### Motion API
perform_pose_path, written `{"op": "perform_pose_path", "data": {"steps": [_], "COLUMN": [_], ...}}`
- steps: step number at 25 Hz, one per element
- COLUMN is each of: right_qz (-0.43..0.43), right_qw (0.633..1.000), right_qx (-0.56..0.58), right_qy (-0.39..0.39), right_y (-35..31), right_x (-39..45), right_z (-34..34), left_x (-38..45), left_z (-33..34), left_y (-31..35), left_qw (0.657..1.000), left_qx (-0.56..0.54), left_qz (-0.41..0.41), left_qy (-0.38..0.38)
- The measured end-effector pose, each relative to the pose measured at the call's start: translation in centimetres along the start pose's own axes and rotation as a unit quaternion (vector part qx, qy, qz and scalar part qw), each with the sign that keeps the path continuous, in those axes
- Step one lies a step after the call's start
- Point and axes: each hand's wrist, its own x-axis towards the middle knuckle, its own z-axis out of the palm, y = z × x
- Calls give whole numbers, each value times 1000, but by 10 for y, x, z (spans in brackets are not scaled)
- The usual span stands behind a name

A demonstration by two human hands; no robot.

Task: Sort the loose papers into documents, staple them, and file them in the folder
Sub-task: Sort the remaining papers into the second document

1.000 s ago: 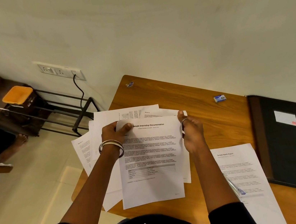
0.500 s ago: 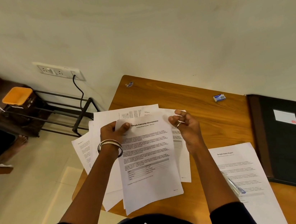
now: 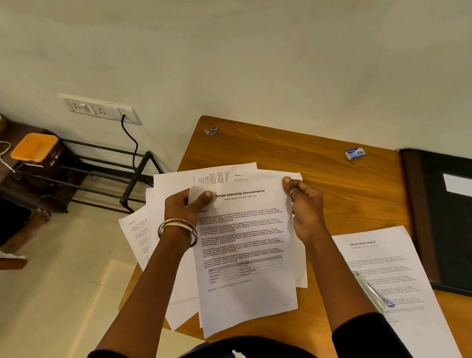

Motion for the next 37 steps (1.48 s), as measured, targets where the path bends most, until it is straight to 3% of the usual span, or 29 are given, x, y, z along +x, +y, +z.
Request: {"op": "perform_pose_path", "data": {"steps": [4,8,14,18,23,30,33,37], "right_qz": [13,37,37,45,64,34,19,90], "right_qw": [999,996,997,998,997,999,1000,994], "right_qx": [46,78,61,43,50,10,-3,31], "right_qy": [27,1,-3,-14,-16,1,1,62], "right_y": [-2,-6,-6,-2,5,2,4,14], "right_x": [-5,-6,-4,-3,-3,-7,-8,-1], "right_z": [1,-1,-7,-9,-10,-5,-8,-16], "left_x": [-2,-1,-5,-4,3,6,6,-10], "left_z": [5,5,6,5,0,-4,-8,-9], "left_y": [-1,-2,-2,0,-6,-16,-18,-27], "left_qw": [1000,1000,999,989,973,972,975,980], "left_qx": [-17,-17,-30,-117,-172,-159,-146,-103], "left_qz": [-8,-8,7,-42,-119,-150,-158,-160], "left_qy": [12,2,14,77,98,90,59,-63]}}
